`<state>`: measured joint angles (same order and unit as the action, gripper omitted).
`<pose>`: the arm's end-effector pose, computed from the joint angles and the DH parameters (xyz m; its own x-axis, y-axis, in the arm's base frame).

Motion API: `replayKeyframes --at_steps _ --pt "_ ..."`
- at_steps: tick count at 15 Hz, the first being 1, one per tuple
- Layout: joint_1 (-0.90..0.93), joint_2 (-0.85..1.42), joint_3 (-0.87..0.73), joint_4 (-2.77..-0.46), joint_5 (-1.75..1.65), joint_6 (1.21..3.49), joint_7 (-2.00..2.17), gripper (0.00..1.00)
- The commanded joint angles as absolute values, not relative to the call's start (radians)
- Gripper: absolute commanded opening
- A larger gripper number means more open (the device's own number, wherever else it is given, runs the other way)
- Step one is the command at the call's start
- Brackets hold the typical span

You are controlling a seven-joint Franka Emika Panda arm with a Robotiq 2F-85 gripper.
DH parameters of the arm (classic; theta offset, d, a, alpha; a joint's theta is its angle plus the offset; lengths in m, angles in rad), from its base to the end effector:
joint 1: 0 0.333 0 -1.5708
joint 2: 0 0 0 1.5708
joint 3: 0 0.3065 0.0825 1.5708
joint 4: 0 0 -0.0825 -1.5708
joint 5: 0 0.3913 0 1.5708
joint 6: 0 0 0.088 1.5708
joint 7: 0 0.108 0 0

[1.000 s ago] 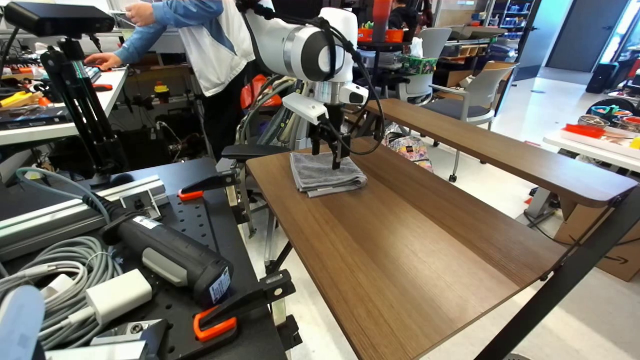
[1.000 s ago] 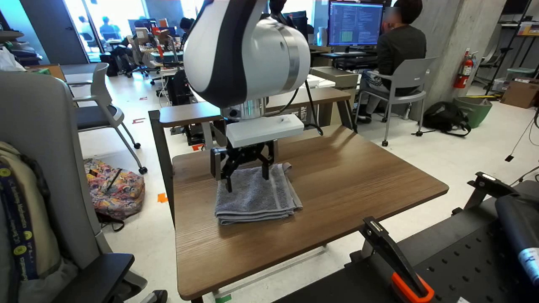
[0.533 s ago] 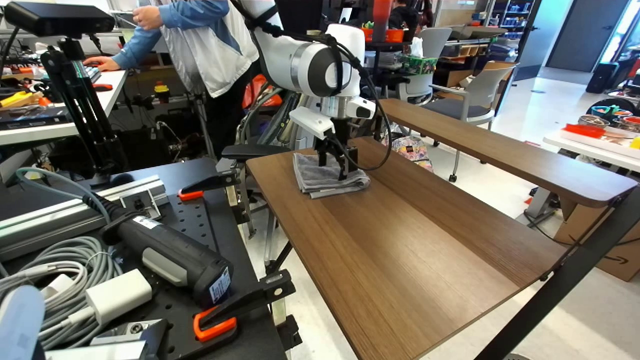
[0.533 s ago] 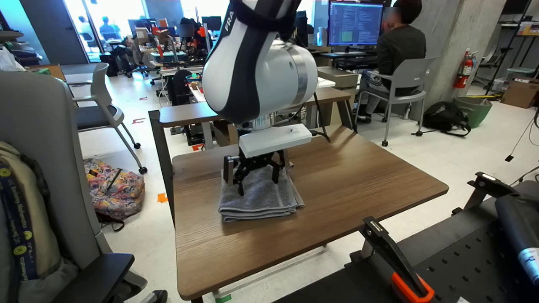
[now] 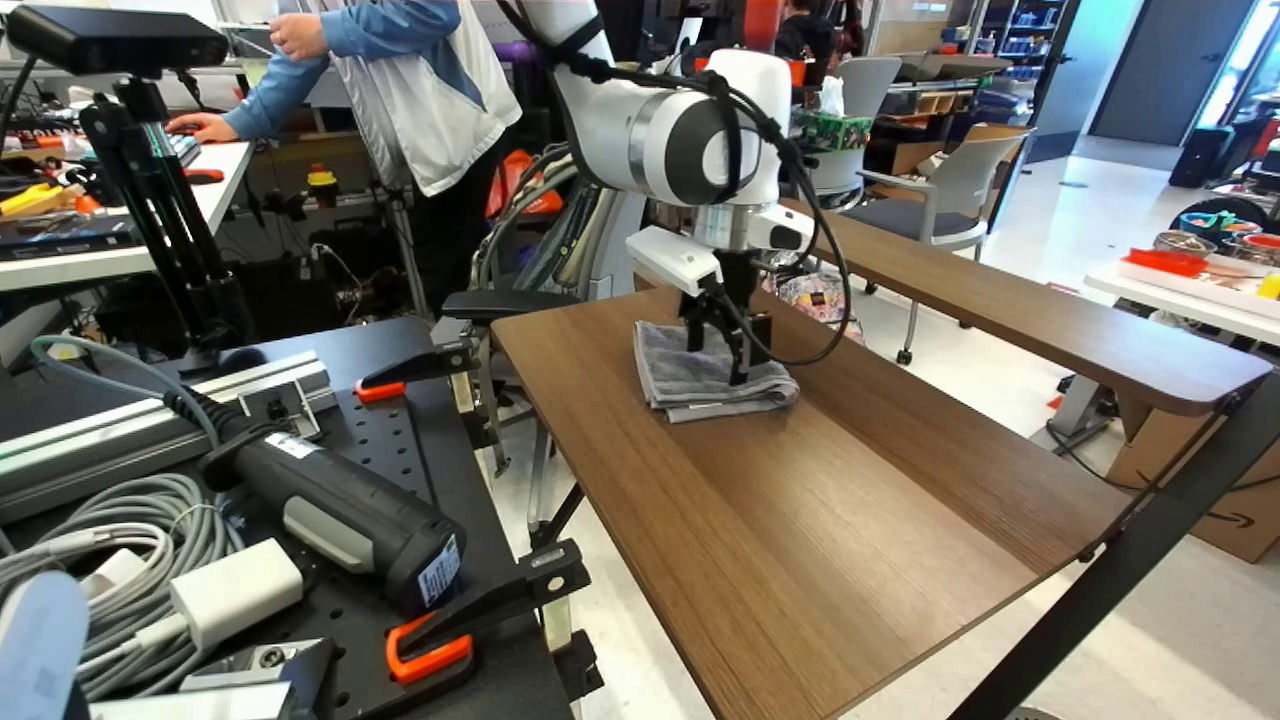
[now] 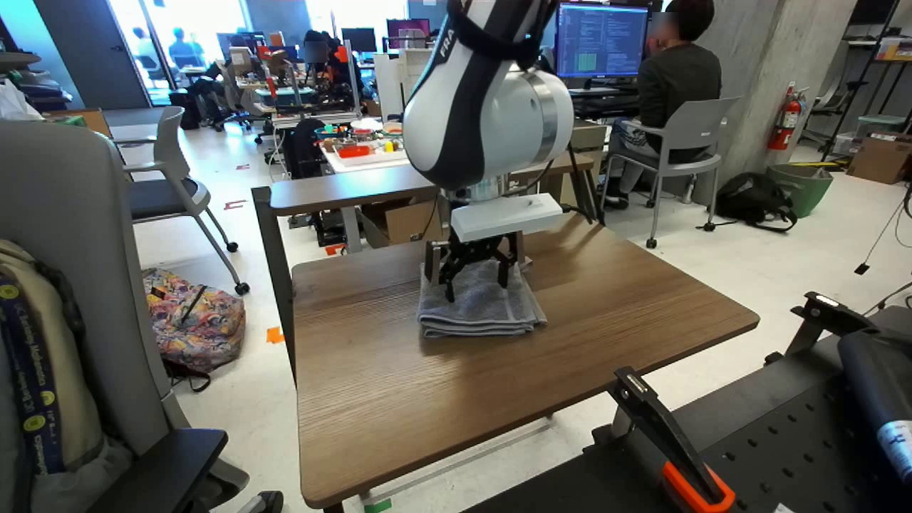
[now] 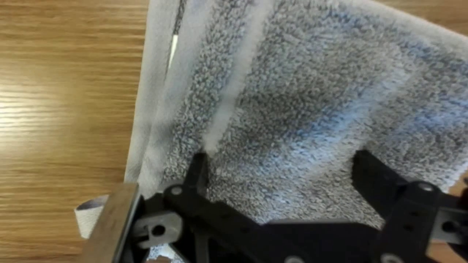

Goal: Wipe the table with the towel

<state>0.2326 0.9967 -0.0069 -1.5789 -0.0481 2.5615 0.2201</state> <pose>0.6509 0.1506 0.0349 0.9988 0.0490 -0.0076 0.0492 -0.9982 0.0340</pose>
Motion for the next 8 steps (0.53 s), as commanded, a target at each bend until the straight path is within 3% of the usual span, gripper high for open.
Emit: replayKeyframes --at_steps 1,8 --pt "0.172 1.052 -0.027 -1.479 -0.022 2.504 0.220 1.00" --pt "0.074 1.109 -0.041 -1.347 0.017 2.439 0.251 1.00"
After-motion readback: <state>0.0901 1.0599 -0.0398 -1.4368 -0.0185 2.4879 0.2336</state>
